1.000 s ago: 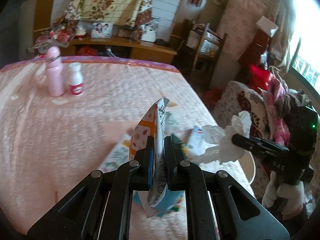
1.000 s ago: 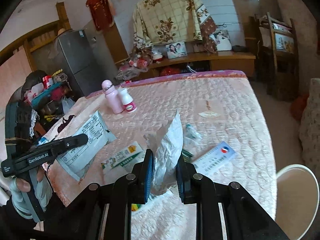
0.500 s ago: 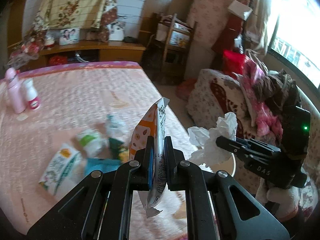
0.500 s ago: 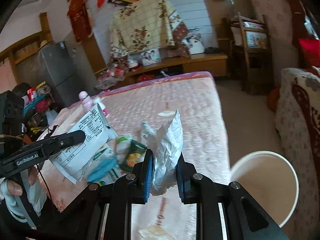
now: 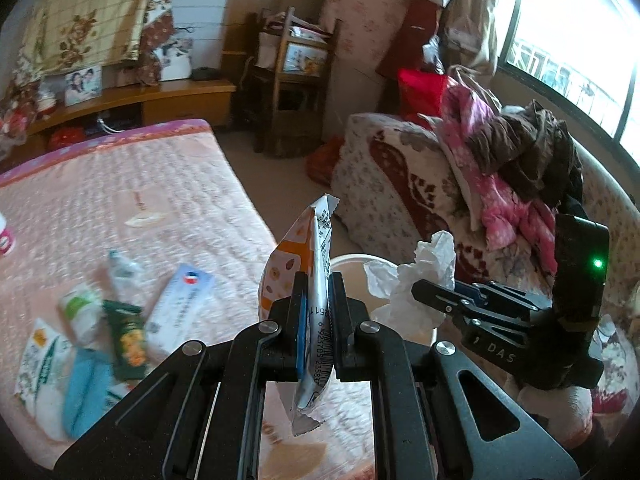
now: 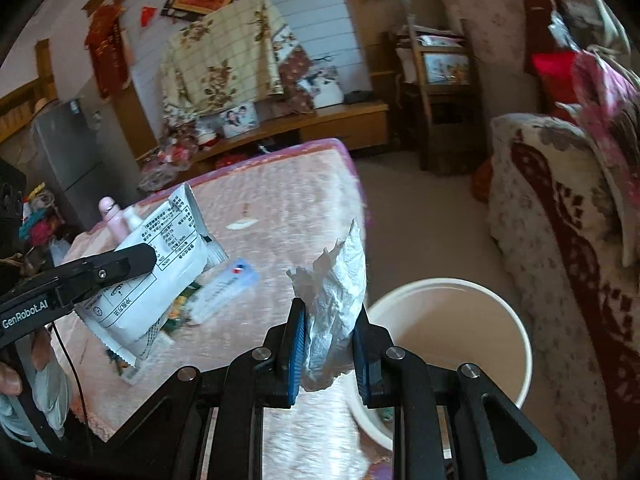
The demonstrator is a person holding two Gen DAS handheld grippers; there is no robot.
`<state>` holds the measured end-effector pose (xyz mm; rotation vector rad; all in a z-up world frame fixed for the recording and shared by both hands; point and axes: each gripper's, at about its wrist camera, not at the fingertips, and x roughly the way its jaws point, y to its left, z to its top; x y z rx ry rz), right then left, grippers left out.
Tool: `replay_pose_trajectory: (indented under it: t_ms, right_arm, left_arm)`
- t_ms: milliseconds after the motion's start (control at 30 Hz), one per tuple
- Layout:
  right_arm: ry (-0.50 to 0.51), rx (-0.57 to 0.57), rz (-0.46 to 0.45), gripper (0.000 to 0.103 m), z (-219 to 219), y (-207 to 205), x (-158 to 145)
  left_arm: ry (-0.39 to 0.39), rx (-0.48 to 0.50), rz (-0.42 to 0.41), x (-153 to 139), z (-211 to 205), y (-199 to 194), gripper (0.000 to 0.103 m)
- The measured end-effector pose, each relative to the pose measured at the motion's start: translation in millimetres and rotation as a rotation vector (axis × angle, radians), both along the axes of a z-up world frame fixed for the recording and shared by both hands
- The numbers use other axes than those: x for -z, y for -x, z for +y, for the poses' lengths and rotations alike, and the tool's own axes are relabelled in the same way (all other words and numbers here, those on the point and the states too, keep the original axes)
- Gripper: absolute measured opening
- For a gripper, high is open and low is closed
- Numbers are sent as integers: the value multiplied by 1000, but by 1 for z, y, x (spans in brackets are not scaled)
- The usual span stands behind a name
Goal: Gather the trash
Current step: 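Carry the packet and tissue in both tools over the white bucket, then open both tools to drop the packet and tissue into the bucket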
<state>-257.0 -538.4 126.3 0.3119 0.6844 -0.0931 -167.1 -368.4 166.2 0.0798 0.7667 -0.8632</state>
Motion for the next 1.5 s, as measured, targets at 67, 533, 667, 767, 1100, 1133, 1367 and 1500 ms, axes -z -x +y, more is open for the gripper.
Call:
replay_pose_trajectory:
  t_ms: [67,533,667,767,1100,1133,1367,1500]
  right_arm:
    - [-10,22,8,20,-9,1,5]
    - [-15,135,104,20,-61,5,46]
    - [-16,151,128,20,-66,4,55]
    - [-13,160,147,20,-70,3,63]
    - [-21,195,187,46,-78,5,76]
    - [-22,195,186,46,-78,6,76]
    - [-25,188,183,47,-70,7,75]
    - [-29,187,171,47,-62,8,72]
  left_arm:
    - [-6,13,7,4,-13,0,7]
    - [-10,63,97,42,-74,-6,7]
    - [-11,69,117,52,-82,-7,7]
    - [-7,70,131,57,-86,-9,7]
    - [4,86,175,67,-93,-11,32]
    - [11,82,183,67,-91,-12,48]
    - [9,48,152,61,-73,-8,52]
    - [-10,11,103,56,-61,-4,52]
